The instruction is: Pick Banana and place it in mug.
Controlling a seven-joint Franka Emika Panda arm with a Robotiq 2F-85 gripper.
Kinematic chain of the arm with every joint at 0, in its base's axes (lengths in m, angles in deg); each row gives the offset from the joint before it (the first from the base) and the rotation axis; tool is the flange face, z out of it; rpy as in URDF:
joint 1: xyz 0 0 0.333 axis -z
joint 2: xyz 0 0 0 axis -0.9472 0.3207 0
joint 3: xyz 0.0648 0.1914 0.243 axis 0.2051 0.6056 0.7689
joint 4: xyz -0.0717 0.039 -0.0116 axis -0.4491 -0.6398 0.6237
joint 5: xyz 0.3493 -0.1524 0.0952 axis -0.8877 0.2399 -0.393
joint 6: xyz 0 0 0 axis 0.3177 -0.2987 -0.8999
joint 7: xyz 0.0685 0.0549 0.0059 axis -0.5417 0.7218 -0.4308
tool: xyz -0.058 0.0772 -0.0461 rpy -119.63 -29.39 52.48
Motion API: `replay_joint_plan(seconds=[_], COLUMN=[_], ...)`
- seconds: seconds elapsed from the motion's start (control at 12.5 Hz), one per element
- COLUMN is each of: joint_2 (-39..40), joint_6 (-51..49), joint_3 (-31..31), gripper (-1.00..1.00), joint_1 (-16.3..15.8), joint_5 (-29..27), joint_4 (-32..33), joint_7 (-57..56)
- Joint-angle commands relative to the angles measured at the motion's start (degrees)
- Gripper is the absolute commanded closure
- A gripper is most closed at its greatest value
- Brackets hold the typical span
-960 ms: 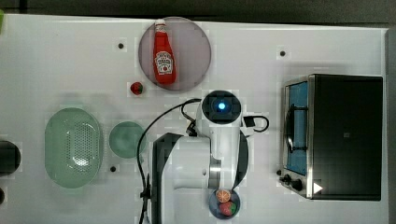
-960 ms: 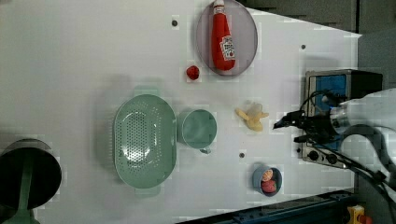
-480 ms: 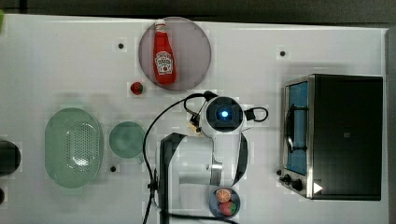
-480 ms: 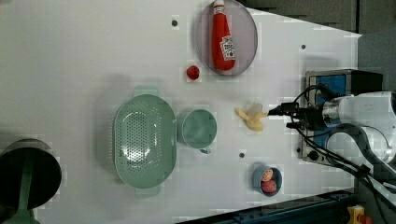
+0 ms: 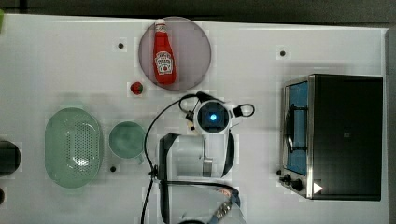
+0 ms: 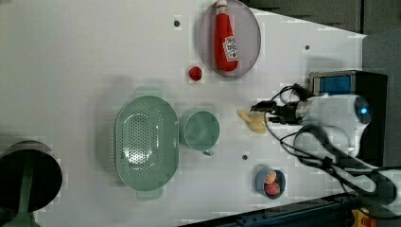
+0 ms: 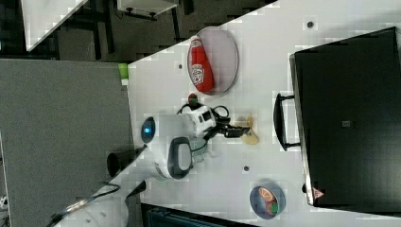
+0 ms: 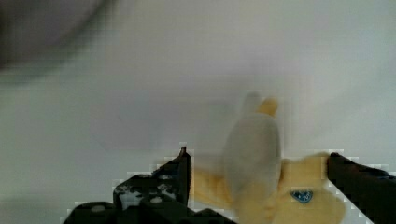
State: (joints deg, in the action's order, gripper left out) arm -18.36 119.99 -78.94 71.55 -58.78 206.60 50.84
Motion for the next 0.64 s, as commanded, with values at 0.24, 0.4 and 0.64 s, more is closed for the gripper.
replay_joint_plan(seconds=[0.24, 0.4, 0.64], joint_2=[2.3, 2.3, 2.2], joint_6=[4.1, 4.4, 5.0], joint_3=[0.5, 0.6, 0.7], gripper=[-1.00, -0.69, 0.04], joint_1=[-0.6, -0.6, -0.6], joint_5=[0.1, 0.1, 0.1], joint_4=[1.3, 1.4, 1.5], joint_7=[-2.5, -2.4, -2.4])
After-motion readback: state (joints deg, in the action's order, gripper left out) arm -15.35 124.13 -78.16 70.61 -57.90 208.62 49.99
